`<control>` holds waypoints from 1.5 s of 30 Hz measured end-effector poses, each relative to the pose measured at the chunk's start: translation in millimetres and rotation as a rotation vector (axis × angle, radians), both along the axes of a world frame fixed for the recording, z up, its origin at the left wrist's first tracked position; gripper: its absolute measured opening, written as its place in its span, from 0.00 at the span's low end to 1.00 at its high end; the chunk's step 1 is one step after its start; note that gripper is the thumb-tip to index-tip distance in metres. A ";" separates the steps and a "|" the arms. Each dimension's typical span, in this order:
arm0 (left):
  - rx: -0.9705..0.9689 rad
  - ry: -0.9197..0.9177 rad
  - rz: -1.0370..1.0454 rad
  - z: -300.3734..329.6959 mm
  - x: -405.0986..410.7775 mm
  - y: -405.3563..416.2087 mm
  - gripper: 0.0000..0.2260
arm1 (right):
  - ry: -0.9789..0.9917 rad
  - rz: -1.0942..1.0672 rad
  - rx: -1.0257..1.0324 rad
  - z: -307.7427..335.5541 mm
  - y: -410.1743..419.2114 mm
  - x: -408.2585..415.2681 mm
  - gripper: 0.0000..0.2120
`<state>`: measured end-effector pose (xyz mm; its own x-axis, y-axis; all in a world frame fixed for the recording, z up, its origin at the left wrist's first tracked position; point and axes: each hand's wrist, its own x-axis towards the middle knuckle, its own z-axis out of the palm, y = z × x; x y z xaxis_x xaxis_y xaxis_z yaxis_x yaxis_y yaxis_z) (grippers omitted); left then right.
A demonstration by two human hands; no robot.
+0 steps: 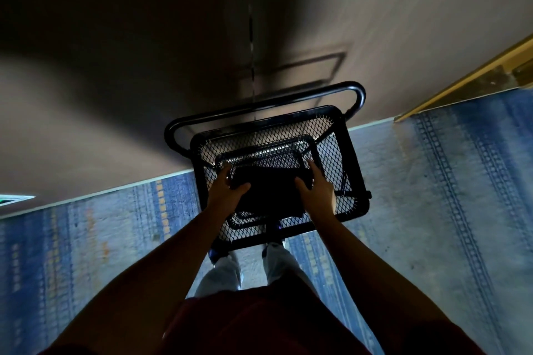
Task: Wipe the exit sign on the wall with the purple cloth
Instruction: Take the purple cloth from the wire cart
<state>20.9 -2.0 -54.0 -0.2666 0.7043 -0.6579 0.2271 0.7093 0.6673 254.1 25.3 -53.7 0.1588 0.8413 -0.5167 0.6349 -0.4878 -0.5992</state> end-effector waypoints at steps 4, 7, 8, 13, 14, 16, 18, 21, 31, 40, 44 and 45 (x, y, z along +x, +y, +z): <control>0.025 -0.013 -0.012 3.4 2.4 9.5 0.35 | 0.034 -0.019 -0.008 4.2 8.5 1.8 0.31; 0.028 0.038 -0.060 0.0 0.4 18.1 0.35 | 0.103 -0.016 0.000 2.8 14.2 4.2 0.34; 0.013 0.040 -0.061 -1.5 -0.9 21.2 0.36 | 0.117 -0.011 -0.007 0.8 15.5 5.5 0.35; -0.089 0.009 -0.174 -8.7 -4.1 27.4 0.34 | 0.161 0.109 -0.140 -8.6 14.6 7.0 0.38; -0.097 0.019 -0.225 -9.6 -4.3 26.4 0.34 | 0.182 0.135 -0.159 -8.7 12.8 6.0 0.39; -0.094 0.042 -0.288 -9.6 -6.3 24.8 0.34 | 0.198 0.146 -0.162 -7.6 5.9 5.4 0.43; -0.069 0.045 -0.312 -6.0 -10.7 27.3 0.33 | 0.215 0.103 -0.150 -4.8 -2.5 4.4 0.46; -0.024 0.004 -0.370 3.4 -15.0 35.7 0.28 | 0.260 0.060 -0.142 0.0 -10.9 3.4 0.47; 0.258 -0.188 -0.465 64.1 -37.5 58.4 0.20 | 0.633 -0.662 0.160 49.7 -49.7 -31.1 0.39; 0.365 -0.446 -0.418 134.0 -38.9 48.3 0.23 | 1.092 -1.101 0.391 86.2 -92.7 -85.4 0.39; 0.322 -0.651 -0.390 156.6 -25.9 35.9 0.24 | 1.118 -0.989 0.439 101.2 -116.4 -93.3 0.39; 0.316 -0.689 -0.381 160.2 -24.7 32.3 0.24 | 1.124 -0.975 0.459 104.6 -122.4 -94.7 0.38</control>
